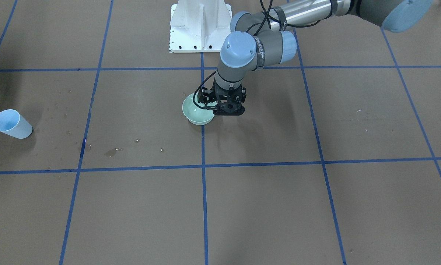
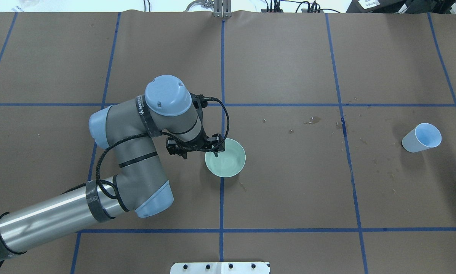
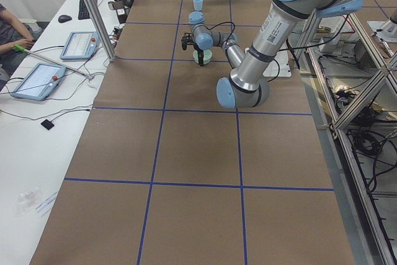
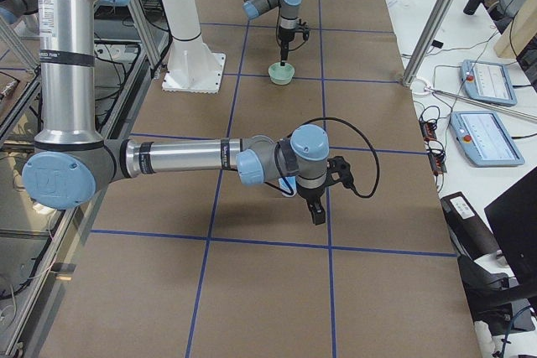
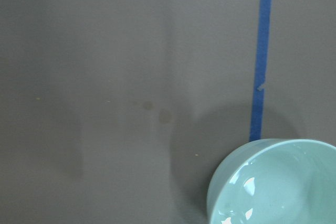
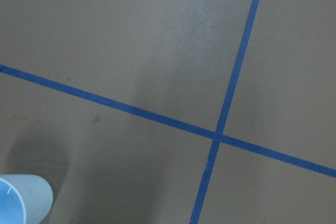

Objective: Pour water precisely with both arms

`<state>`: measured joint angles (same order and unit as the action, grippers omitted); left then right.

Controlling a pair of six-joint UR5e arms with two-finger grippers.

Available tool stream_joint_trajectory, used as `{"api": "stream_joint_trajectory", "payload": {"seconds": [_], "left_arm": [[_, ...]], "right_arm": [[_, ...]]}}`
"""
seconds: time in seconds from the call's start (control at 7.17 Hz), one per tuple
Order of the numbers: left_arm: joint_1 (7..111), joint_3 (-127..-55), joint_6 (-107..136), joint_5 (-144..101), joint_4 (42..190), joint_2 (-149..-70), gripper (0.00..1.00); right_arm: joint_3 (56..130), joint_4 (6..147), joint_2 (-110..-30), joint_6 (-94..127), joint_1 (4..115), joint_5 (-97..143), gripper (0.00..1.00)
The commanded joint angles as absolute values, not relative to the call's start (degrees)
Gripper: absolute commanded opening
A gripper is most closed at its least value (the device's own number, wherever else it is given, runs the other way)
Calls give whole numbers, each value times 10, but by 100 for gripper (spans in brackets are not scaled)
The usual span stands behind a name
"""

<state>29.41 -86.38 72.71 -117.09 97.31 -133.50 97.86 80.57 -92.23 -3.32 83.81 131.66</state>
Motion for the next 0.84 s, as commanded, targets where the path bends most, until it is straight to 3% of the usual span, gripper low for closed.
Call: {"api": "stream_joint_trajectory", "payload": {"seconds": [0.0, 0.14, 0.28, 0.7], "left_arm": [[287, -852, 734, -1171, 975, -1339, 62], [287, -853, 735, -1171, 974, -1339, 22], [287, -853, 735, -1172, 975, -1339, 0], [310, -882, 736, -1179, 969, -1339, 0]], "right_arm": [[990, 837, -918, -45, 842, 1317, 99], [995, 842, -919, -45, 842, 1322, 99], [998, 845, -919, -45, 842, 1323, 99], [998, 846, -917, -45, 840, 1323, 99]]}}
